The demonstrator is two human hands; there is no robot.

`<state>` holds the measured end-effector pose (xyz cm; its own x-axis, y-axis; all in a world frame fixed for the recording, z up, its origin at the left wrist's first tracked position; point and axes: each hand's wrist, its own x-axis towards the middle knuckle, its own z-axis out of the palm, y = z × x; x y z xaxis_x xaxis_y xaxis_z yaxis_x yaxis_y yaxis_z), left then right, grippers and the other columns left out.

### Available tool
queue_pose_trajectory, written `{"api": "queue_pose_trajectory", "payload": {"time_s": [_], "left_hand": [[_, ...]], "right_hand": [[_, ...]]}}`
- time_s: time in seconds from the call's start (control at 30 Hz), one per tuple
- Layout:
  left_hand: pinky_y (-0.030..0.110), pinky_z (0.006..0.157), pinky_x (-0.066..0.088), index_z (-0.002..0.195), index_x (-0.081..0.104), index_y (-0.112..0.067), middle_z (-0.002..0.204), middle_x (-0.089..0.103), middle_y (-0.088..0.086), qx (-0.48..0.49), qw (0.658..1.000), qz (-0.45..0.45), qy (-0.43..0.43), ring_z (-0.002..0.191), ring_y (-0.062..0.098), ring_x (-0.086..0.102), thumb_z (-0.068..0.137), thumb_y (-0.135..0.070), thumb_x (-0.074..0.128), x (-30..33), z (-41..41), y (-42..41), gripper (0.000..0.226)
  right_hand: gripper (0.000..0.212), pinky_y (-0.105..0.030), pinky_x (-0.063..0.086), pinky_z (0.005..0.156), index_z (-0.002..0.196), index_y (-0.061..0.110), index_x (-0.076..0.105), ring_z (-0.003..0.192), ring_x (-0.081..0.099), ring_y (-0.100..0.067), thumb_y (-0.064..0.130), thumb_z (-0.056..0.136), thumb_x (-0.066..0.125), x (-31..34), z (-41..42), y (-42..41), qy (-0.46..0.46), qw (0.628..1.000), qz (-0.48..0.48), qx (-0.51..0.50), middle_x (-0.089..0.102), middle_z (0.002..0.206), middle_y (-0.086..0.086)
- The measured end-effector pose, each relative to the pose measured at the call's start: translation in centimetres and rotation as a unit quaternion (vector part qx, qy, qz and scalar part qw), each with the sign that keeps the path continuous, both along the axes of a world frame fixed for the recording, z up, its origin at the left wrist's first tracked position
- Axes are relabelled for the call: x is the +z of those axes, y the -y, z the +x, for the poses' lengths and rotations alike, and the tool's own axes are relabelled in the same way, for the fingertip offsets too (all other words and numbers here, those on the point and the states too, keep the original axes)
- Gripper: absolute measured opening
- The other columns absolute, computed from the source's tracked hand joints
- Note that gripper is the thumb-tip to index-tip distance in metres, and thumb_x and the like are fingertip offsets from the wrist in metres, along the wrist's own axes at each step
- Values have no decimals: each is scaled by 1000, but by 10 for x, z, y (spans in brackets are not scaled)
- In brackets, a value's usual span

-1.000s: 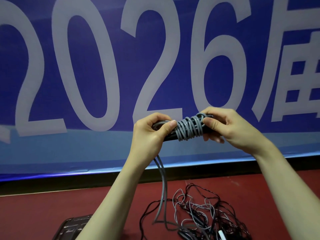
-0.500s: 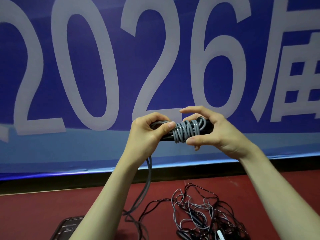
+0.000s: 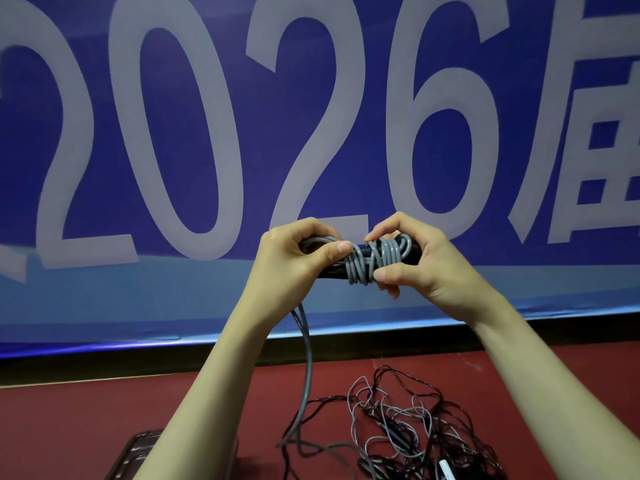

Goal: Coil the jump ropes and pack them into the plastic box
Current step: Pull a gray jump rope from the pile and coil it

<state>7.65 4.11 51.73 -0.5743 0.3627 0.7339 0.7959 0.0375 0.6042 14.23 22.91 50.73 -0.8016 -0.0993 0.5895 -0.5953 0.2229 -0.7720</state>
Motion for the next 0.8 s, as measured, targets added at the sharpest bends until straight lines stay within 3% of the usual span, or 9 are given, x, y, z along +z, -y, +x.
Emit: {"api": "queue_pose_trajectory", "payload": {"time_s": [0.2, 0.37, 0.6, 0.8], "left_hand": [[46, 72, 57, 77, 69, -17, 68, 66, -6, 0, 1000, -14, -8, 67, 13, 63, 79, -26, 73, 1, 1, 2, 11], [46, 73, 58, 79, 69, -15, 71, 69, 0, 2, 1000, -13, -1, 71, 21, 68, 81, -22, 75, 2, -4, 8, 10], [56, 73, 55, 77, 69, -17, 73, 68, 7, -5, 1000, -13, 24, 76, 34, 67, 76, -32, 73, -1, -4, 5, 16], [49, 70, 53, 77, 67, -14, 70, 65, 3, -11, 999, -30, 13, 67, 23, 61, 77, -32, 71, 0, 0, 2, 18]], "right_hand": [[33, -27, 47, 52, 100, 11, 54, 60, 57, -17, 3, 70, 65, -1, 0, -2, 14, 1000, -13, 0, 59, 73, 0], [61, -31, 57, 68, 119, 23, 62, 89, 69, -32, 1, 66, 82, -2, 2, 4, 26, 999, -22, 37, 64, 105, -12], [37, -28, 56, 64, 99, 3, 64, 69, 67, -24, -7, 67, 79, 1, 3, 8, 5, 1000, -7, -6, 66, 75, -4], [30, -27, 54, 60, 97, 4, 59, 65, 66, -23, -5, 72, 75, 1, 3, 1, 5, 1000, 7, -6, 64, 74, -5]]}}
